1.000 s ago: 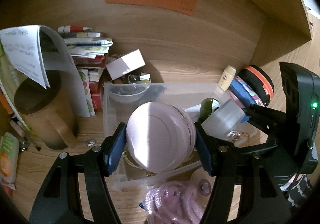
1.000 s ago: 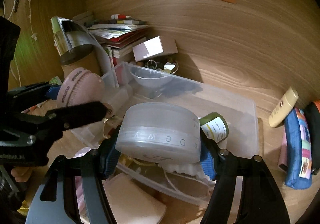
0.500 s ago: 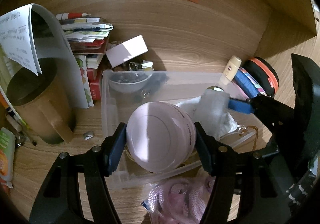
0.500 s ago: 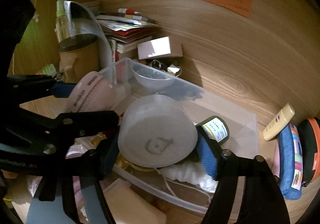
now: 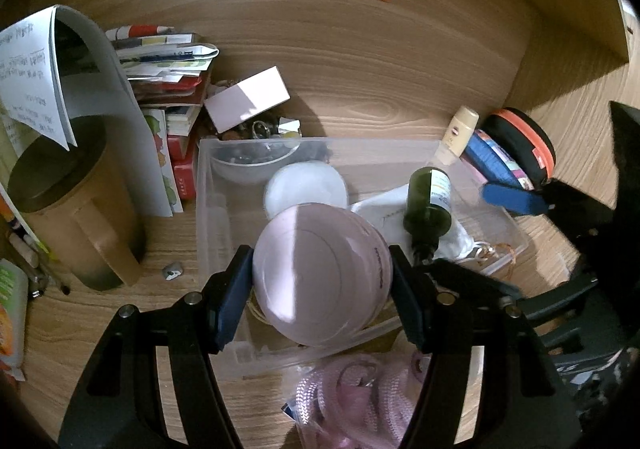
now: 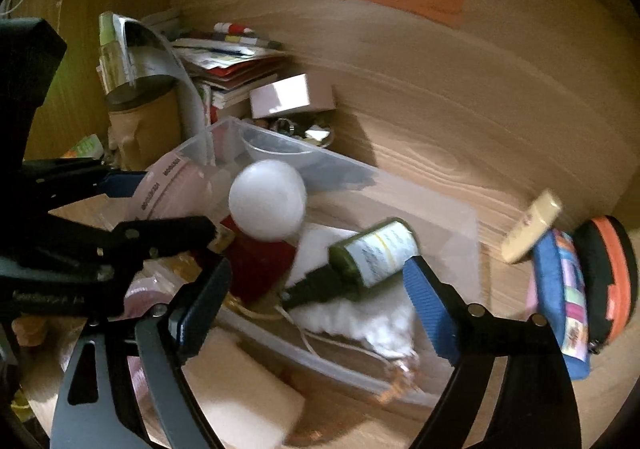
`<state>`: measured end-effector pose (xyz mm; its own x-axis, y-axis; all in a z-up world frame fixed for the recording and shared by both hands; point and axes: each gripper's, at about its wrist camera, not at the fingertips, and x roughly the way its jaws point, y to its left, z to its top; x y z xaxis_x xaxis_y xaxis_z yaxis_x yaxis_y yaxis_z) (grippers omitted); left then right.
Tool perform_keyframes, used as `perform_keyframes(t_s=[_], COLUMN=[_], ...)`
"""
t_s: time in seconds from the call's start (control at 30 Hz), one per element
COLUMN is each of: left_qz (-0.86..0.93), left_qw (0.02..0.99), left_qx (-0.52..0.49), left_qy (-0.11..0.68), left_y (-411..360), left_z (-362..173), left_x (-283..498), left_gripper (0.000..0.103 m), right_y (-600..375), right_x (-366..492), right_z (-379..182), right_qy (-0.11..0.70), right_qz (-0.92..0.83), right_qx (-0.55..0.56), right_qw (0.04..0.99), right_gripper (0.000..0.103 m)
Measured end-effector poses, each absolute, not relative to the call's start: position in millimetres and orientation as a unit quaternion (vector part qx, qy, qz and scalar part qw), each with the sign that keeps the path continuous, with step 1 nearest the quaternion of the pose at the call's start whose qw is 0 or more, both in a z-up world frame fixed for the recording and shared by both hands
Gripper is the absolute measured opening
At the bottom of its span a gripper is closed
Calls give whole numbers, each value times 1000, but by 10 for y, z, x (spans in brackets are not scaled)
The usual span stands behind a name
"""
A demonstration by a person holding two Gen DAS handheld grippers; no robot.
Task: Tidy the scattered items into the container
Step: 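Lower the pink container and tape roll into the clear box and release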
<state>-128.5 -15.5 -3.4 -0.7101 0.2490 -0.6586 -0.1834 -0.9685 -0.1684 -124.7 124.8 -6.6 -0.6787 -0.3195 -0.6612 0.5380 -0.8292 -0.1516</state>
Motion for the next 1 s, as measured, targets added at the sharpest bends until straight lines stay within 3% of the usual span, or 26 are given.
perform_keyframes(t_s=[0.1, 0.23, 0.7, 0.87, 1.0], left_qz=[927, 929, 937, 941, 942], left_qw=[103, 95, 80, 71, 75], left_qx=[-360, -357, -341, -329, -325], left_qy=[-24, -4, 8, 29, 34], left_y=[-87, -6, 52, 94, 76], left_z=[-55, -70, 24, 80, 118], left_x=[-1272, -1214, -931, -778, -640], left_gripper=[65, 72, 75, 80, 90], right_y=[1390, 1559, 1721, 1733, 1782], right_x=[-1182, -1087, -880, -834, -763], right_z=[-34, -4, 45, 32, 32], right_qy=[166, 158, 150, 147, 146], right_qz=[-907, -912, -917, -917, -919], right_qx=[319, 317, 315, 318, 317], right_qw=[220, 206, 193, 192, 183], right_gripper=[94, 94, 94, 94, 94])
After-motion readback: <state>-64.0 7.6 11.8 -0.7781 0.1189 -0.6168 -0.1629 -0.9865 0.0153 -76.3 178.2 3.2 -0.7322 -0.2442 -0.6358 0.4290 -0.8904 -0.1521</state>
